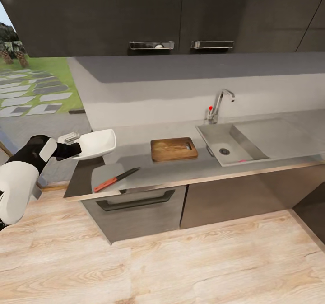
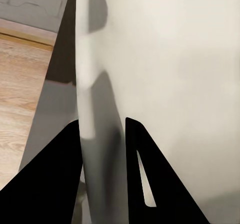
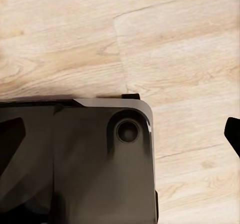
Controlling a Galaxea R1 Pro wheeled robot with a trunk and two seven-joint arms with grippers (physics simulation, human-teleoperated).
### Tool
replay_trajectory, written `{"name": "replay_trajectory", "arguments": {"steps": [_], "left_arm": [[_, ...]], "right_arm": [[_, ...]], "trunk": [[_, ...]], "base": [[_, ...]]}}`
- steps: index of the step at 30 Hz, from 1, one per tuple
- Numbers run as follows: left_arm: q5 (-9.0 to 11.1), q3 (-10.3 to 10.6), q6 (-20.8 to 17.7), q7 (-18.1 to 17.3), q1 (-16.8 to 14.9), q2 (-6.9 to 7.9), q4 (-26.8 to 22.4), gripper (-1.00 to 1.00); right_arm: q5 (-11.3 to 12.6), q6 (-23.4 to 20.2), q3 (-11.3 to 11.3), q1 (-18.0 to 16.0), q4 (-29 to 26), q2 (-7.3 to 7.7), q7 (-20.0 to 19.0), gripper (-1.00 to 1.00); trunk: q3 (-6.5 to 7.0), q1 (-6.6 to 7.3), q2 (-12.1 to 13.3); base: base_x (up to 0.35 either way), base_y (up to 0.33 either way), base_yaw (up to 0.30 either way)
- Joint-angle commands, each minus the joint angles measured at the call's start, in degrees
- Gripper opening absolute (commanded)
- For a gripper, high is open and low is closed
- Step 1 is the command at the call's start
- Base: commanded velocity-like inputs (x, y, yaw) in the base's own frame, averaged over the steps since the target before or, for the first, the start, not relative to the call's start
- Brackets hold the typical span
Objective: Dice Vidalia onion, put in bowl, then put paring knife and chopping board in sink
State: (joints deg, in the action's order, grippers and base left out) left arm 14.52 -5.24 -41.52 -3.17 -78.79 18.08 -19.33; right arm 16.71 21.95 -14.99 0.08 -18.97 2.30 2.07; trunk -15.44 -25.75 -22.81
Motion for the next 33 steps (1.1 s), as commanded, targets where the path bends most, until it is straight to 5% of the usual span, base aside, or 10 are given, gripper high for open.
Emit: {"name": "replay_trajectory", "arguments": {"steps": [1,33], "left_arm": [[-0.28,-0.47,-0.31,-0.26,-0.04,-0.04,-0.06,-1.00],[-0.28,-0.45,-0.23,-0.19,-0.04,0.02,0.85,-1.00]], "right_arm": [[0.52,0.11,-0.48,0.01,-0.10,0.07,0.22,1.00],[-1.72,0.03,-0.75,0.01,0.07,-0.46,0.03,1.00]], "trunk": [[-0.09,-0.03,-0.10],[-0.40,-0.03,-0.10]], "base": [[0.004,-0.006,0.000],[0.032,0.000,0.000]]}}
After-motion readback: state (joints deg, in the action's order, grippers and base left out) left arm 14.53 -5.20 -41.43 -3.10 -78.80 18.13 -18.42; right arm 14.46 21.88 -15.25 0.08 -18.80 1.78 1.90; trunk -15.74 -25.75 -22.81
